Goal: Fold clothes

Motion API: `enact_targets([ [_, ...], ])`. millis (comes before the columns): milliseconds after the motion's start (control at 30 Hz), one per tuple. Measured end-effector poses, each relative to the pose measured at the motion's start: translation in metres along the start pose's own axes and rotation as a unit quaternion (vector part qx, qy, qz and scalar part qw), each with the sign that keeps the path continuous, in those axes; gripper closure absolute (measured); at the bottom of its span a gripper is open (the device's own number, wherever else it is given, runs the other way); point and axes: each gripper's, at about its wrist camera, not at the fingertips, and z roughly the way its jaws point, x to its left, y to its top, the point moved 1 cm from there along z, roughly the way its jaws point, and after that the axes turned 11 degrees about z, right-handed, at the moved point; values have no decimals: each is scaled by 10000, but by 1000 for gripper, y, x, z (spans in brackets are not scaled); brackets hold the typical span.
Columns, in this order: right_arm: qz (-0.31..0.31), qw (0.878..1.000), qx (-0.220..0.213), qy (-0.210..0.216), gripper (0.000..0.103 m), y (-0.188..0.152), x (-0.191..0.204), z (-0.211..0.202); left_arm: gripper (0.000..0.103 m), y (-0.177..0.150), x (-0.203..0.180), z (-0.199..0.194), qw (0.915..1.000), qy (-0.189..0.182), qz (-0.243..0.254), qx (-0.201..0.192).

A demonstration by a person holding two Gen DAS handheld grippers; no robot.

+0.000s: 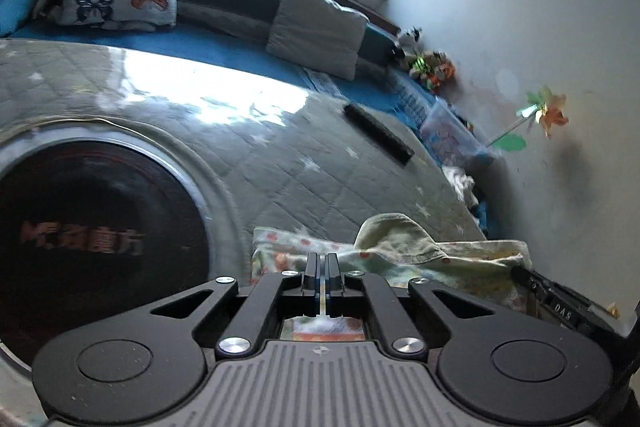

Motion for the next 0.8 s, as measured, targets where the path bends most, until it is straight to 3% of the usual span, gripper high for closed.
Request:
enact_targets([
  [233, 47, 9999, 76, -141, 95, -6, -24, 9, 96, -11, -8, 25, 9990, 213, 274, 283],
  [300, 86, 9998, 109, -139, 95, -8, -29, 12, 88, -13, -9, 31, 9984, 284, 343, 337],
  [367, 91, 9998, 120, -140, 95, -9, -31, 13, 69, -15, -11, 37, 9976, 387, 431, 372],
  [433, 93, 9998, 129, -142, 95, -9, -32, 15, 62, -18, -13, 44, 9968, 432, 527, 418],
  [600, 97, 9997, 150, -147, 95, -11, -36, 18, 67, -23, -16, 59, 9954, 496, 620, 530],
  [733, 71, 9997, 149, -186, 95, -9, -37, 20, 92, -22, -19, 68, 9950, 483, 676, 551],
  [800, 46, 9996, 141, -221, 95, -8, -38, 21, 96, -21, -21, 71, 9952, 448, 677, 545],
])
